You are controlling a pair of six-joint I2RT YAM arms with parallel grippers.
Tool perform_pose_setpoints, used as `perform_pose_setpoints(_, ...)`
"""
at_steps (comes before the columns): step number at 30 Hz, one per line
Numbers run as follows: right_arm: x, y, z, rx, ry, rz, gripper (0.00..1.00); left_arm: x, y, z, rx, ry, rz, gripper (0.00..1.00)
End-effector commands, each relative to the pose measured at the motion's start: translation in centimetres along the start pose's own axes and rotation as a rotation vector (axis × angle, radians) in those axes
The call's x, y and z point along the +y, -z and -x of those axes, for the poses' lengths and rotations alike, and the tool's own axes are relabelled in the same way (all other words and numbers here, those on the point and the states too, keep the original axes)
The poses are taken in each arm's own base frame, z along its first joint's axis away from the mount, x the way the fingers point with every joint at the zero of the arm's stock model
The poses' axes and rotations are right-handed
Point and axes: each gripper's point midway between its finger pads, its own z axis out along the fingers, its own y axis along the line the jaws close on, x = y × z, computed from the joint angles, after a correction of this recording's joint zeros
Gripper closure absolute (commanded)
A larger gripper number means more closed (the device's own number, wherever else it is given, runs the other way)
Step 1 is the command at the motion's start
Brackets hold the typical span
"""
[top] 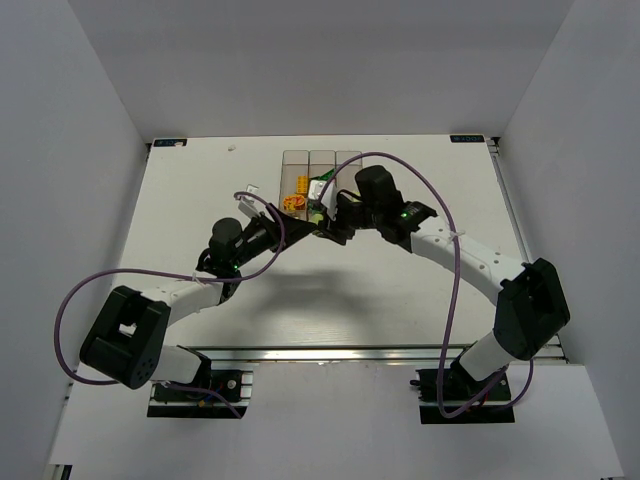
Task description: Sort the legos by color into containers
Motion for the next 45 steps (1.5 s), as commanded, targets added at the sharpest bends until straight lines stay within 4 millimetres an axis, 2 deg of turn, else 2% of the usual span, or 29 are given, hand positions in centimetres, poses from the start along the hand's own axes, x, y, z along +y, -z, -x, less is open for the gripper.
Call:
perform_pose_setpoints(1,-0.5,0.8,1.9,-0.046,0.058,-0.040,0.86,-1.2,-0.4,0.9,-0.015,-0.033,-0.032,0.29)
perform_pose_setpoints(5,-0.4,0.6,1.8,-0.040,0.066,-0.046,0.86,-1.2,-0.4,0.7,-0.008,-0.032,-0.032,0.32)
perform_pose_setpoints(9,-0.5,0.5,1.9,-0.039,0.070,-0.054,0.85,-1.2,-0.6,0.3,0.017,-0.024,-0.044,0.42)
perform_pose_setpoints(13,-0.3,0.4,2.0,-0.040,0.074,-0.052,0.84,-1.2,-0.6,0.2,0.019,-0.022,-0.047,0.45)
perform_pose_setpoints(18,0.1,0.3,2.2,-0.040,0.086,-0.041,0.83,-1.2,-0.7,0.1,0.024,-0.021,-0.051,0.54)
perform_pose_setpoints(24,0.7,0.2,2.4,-0.033,0.116,-0.034,0.80,-1.0,-0.8,0.1,0.027,-0.020,-0.047,0.60)
perform_pose_setpoints(26,0.9,0.2,2.4,-0.030,0.126,-0.029,0.72,-1.0,-0.8,0.0,0.031,-0.023,-0.049,0.64)
perform_pose_setpoints(27,1.0,0.2,2.3,-0.028,0.129,-0.024,0.63,-0.9,-0.9,0.0,0.033,-0.024,-0.049,0.71)
perform_pose_setpoints(28,1.3,0.2,2.2,-0.021,0.138,-0.010,0.39,-0.9,-0.9,-0.1,0.037,-0.023,-0.049,0.74)
perform_pose_setpoints(29,1.4,0.1,1.9,-0.015,0.139,-0.005,0.29,-0.8,-0.9,-0.2,0.040,-0.027,-0.050,0.78)
perform_pose_setpoints(30,1.5,0.2,1.8,-0.013,0.149,0.002,0.11,-0.9,-0.8,-0.1,0.040,-0.030,-0.050,0.83)
perform_pose_setpoints(36,2.6,0.8,1.0,0.007,0.164,0.061,0.11,0.2,-0.2,-0.6,0.066,-0.131,0.010,0.88)
perform_pose_setpoints(41,4.0,2.7,0.3,-0.016,0.151,0.184,0.11,0.3,1.2,-0.6,0.085,-0.329,0.031,0.91)
perform_pose_setpoints(45,4.9,4.3,0.1,-0.070,0.113,0.291,0.11,0.8,2.9,-1.6,0.128,-0.458,0.045,0.91)
